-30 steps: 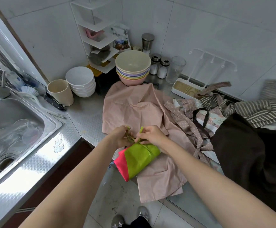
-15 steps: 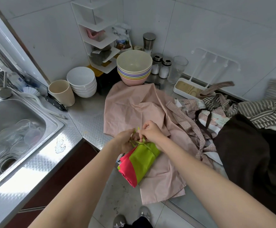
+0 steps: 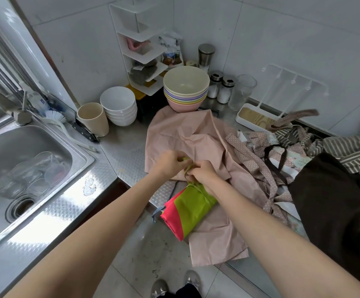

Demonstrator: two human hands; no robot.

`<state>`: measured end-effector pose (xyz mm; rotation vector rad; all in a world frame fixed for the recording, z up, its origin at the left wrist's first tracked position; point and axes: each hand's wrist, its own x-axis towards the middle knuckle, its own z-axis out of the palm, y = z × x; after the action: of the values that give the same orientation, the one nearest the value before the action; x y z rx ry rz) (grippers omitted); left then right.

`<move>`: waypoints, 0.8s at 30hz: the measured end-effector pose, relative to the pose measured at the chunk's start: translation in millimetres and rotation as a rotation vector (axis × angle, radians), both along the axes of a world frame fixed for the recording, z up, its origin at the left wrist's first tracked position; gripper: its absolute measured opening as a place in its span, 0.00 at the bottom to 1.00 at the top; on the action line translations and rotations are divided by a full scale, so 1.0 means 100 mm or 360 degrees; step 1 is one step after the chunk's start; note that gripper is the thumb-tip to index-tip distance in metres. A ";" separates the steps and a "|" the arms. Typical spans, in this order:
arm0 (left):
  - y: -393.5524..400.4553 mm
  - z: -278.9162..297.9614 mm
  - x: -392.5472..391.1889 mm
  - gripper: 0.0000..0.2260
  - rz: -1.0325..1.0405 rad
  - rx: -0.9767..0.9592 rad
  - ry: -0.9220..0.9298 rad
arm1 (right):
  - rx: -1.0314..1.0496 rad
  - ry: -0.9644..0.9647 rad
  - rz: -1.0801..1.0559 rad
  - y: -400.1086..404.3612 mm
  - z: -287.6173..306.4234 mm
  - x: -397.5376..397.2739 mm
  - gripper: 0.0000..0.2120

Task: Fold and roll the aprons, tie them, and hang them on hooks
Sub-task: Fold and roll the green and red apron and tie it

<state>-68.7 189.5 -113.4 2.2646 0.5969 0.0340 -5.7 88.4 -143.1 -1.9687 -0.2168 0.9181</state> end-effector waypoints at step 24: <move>-0.17 -0.44 -0.12 0.08 0.0516 -0.1335 0.0245 | 0.0410 0.0281 0.0206 -0.26 0.11 0.11 0.08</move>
<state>-80.9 172.7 -157.1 1.3552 0.8600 -0.1977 5.3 62.5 -131.6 -1.6422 -0.3461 1.0848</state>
